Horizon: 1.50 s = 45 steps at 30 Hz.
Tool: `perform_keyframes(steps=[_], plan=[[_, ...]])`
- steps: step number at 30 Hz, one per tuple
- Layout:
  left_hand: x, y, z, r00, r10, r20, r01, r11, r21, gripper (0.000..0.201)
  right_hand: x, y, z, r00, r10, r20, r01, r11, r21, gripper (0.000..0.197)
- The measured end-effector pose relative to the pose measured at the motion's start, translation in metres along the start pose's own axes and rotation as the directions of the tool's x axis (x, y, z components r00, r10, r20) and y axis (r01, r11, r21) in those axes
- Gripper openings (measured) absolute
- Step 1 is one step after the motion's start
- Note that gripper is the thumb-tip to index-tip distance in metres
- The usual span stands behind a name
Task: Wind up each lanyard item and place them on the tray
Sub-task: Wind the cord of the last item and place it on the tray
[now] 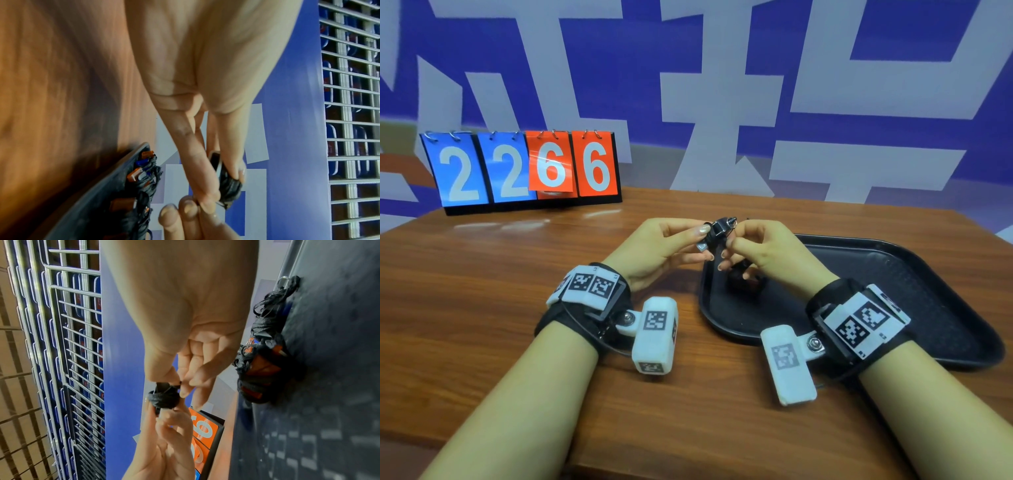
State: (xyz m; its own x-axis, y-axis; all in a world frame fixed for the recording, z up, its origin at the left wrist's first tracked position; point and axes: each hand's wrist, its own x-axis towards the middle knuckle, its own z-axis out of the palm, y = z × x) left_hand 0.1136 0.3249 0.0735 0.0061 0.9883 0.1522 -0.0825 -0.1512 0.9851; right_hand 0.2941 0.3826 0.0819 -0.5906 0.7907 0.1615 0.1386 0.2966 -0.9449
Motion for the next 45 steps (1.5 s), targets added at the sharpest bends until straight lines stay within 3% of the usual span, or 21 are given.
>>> perform_keyframes(steps=[10, 16, 21, 24, 30, 36, 45], plan=[[0.0, -0.001, -0.004, 0.999, -0.005, 0.049, 0.004, 1.0, 0.007, 0.026, 0.004, 0.006, -0.001, 0.998, -0.021, -0.059, 0.023, 0.999, 0.026, 0.009], [0.0, -0.001, -0.006, 1.0, 0.013, 0.013, -0.014, 0.994, 0.104, 0.028, 0.003, 0.007, -0.003, 0.996, 0.081, -0.028, -0.07, 0.958, 0.279, 0.017], [0.003, -0.004, -0.009, 0.999, 0.02, -0.026, -0.013, 0.973, 0.231, 0.032, 0.004, 0.004, -0.006, 0.988, 0.15, 0.022, -0.149, 0.931, 0.334, 0.027], [0.004, -0.005, -0.008, 0.997, 0.025, -0.07, -0.005, 0.962, 0.273, 0.023, 0.002, 0.005, -0.007, 0.991, 0.127, 0.031, -0.131, 0.954, 0.269, 0.02], [0.004, -0.007, -0.006, 0.993, 0.07, -0.092, -0.041, 0.956, 0.291, 0.02, 0.002, 0.01, -0.011, 0.992, 0.073, -0.104, -0.074, 0.997, -0.01, 0.02], [0.003, 0.003, 0.0, 0.992, 0.083, -0.098, -0.068, 0.986, 0.149, 0.033, 0.0, -0.007, -0.028, 0.989, 0.007, -0.147, -0.006, 1.0, 0.007, 0.02], [0.016, 0.04, 0.033, 0.986, 0.138, -0.098, -0.092, 0.924, 0.371, 0.027, -0.015, -0.023, -0.068, 0.988, -0.017, -0.155, 0.021, 1.0, 0.023, 0.023]])
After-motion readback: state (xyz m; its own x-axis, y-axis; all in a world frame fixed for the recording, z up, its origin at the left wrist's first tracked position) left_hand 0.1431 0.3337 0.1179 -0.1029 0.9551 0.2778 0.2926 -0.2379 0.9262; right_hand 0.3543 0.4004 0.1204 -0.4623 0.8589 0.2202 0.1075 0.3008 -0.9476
